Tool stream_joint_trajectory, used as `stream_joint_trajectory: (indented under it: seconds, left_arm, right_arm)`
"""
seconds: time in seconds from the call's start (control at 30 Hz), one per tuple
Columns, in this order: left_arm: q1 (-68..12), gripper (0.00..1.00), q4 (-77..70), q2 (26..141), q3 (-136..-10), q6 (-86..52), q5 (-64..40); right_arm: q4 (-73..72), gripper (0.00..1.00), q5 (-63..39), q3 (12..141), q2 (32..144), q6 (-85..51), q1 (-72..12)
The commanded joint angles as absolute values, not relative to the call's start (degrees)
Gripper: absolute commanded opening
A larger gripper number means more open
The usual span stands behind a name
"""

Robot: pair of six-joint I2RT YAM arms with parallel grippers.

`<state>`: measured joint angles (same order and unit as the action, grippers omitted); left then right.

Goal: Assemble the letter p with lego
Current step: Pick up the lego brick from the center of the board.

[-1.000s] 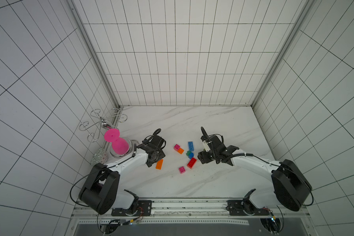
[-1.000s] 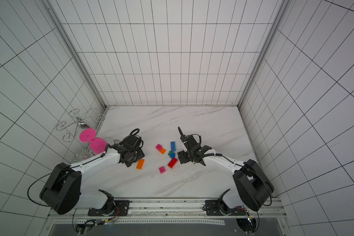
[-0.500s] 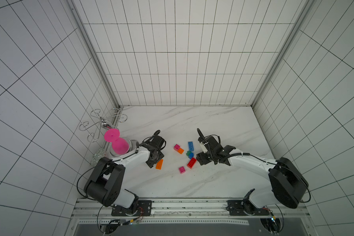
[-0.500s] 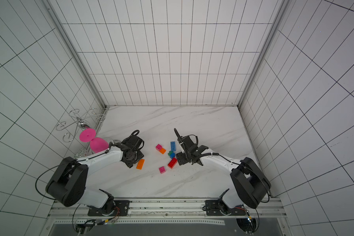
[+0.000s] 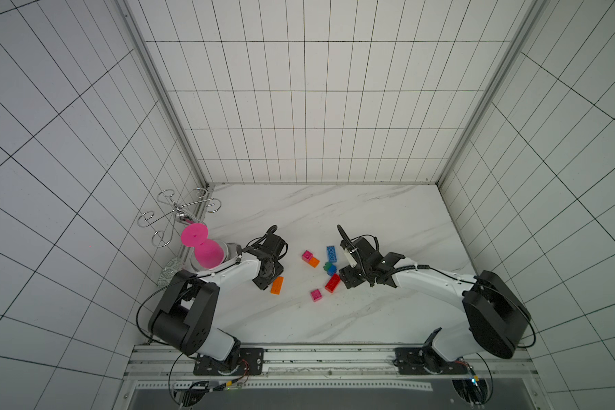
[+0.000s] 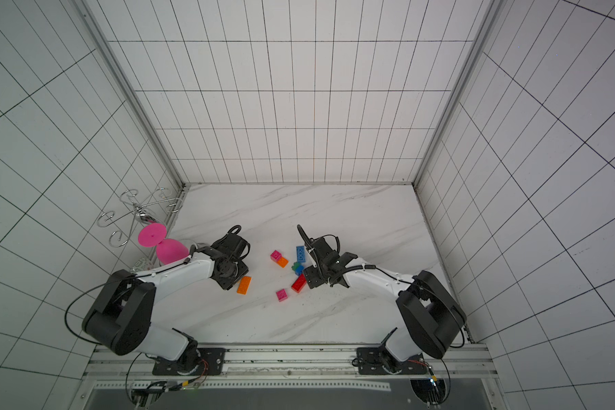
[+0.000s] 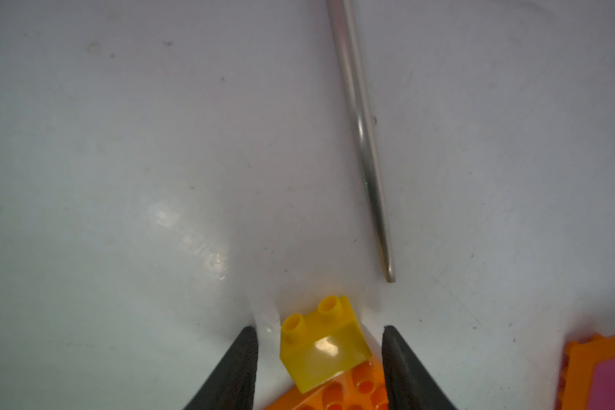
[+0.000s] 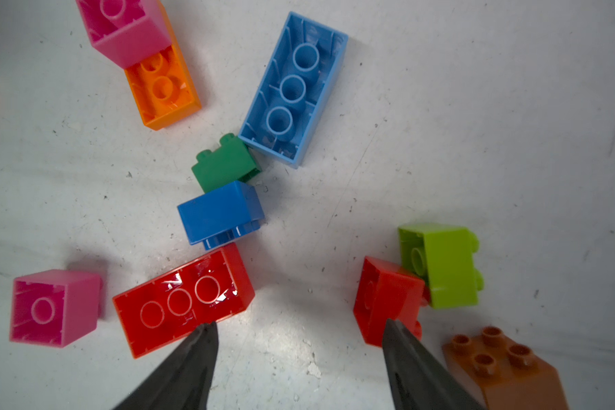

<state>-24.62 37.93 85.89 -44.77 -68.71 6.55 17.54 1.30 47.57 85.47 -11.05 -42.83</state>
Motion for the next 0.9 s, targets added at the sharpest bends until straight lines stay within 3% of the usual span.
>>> stream_joint_trajectory:
  seconds: [0.0,0.3,0.53,0.67,0.87]
  left_arm:
    - [-24.35,0.48,38.32,86.97,-45.37,-70.15,6.95]
    - [-24.34,0.32,38.58,86.07,-44.94,-70.28,6.34]
    - [-24.35,0.24,39.06,82.76,-44.52,-69.97,5.71]
    - [-24.35,0.23,40.87,79.31,-45.51,-69.41,4.93]
    - [-24.26,0.22,42.70,71.57,-46.57,-68.98,2.66]
  right_arm:
    - [19.29,0.77,2.55,50.73,86.30,-9.93,-43.55]
    - [19.66,0.78,3.02,51.12,86.66,-9.76,-44.03]
    - [19.28,0.89,3.40,50.55,85.60,-10.19,-44.19]
    - [17.01,0.99,2.84,48.61,82.99,-10.71,-44.12]
    - [13.16,0.98,0.24,45.20,76.59,-11.93,-44.12]
